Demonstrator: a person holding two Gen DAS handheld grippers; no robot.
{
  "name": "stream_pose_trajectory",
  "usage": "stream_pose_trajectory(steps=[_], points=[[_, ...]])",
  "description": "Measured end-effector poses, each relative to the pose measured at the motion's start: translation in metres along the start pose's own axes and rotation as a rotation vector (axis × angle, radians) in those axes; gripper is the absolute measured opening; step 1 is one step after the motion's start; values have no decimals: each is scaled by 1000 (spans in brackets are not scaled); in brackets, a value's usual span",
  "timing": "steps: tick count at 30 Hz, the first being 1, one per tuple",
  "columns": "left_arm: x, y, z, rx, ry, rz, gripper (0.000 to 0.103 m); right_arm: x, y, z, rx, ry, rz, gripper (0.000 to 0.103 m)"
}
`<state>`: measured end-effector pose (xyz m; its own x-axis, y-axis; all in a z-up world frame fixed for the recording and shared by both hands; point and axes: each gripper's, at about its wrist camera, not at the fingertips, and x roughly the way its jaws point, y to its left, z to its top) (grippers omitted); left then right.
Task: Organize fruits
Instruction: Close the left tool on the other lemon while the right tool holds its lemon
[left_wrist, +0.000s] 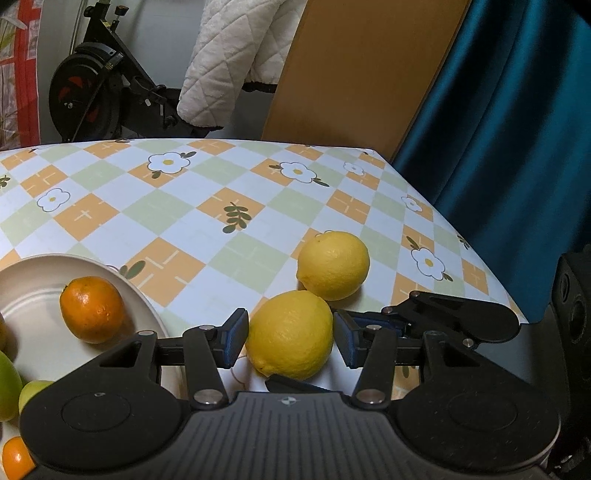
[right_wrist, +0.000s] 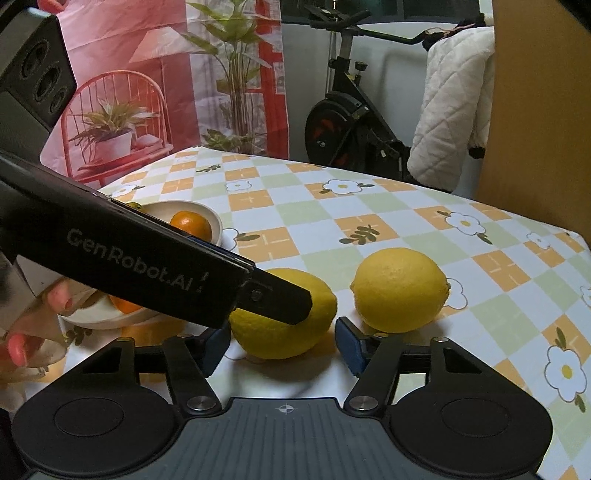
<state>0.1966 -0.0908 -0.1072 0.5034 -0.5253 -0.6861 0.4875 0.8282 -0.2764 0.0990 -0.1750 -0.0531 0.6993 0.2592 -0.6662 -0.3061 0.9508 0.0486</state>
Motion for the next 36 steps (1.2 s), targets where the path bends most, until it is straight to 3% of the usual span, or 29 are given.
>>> stream_pose_trajectory(steps=[9,19,32,36], points=[[0,-1,-1,-1,-15,9,54,3,-1,1,33,-6,-9,57],[-5,-14,-9,75,-29,39,54,-2,3,-5,35,-10,-24,56],[-4,-10,-7,39,-15,38,58,-3,1,-5,33,-16,-20,56],[-8,-1,-9,-38,-15,13,58,-4,0,-6,38,-18,-19,56]])
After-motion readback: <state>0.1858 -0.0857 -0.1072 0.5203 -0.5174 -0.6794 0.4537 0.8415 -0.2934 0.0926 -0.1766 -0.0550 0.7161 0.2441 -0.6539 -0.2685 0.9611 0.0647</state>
